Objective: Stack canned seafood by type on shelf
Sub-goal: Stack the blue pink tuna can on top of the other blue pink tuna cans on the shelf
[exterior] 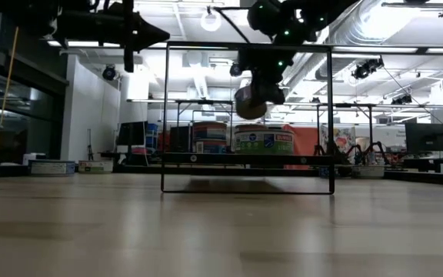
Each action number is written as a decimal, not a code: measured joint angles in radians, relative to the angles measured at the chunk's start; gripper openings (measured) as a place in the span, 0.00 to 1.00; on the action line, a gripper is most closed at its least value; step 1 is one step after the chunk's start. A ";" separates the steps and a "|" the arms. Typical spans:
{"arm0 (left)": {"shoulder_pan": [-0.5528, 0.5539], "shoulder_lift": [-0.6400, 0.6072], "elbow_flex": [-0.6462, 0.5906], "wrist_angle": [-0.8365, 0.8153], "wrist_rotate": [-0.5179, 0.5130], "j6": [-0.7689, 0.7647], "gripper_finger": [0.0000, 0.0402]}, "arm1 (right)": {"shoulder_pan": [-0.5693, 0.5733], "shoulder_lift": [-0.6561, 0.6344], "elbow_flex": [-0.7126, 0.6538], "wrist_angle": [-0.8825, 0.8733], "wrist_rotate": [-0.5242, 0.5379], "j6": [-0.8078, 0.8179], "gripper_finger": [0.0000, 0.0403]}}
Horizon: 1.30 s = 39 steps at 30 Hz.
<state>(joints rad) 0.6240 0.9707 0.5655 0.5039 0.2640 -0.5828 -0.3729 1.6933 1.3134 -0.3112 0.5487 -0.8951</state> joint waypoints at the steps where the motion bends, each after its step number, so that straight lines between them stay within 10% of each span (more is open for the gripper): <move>1: 0.008 0.000 0.000 0.000 0.003 0.000 0.00 | -0.003 0.011 0.013 -0.013 -0.001 0.000 0.44; 39: 0.017 0.001 0.000 -0.019 0.005 0.055 0.00 | -0.023 0.055 0.043 -0.090 -0.081 0.070 0.45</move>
<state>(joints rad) 0.6411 0.9714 0.5659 0.4847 0.2687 -0.5274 -0.3960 1.7487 1.3563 -0.4016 0.4673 -0.8252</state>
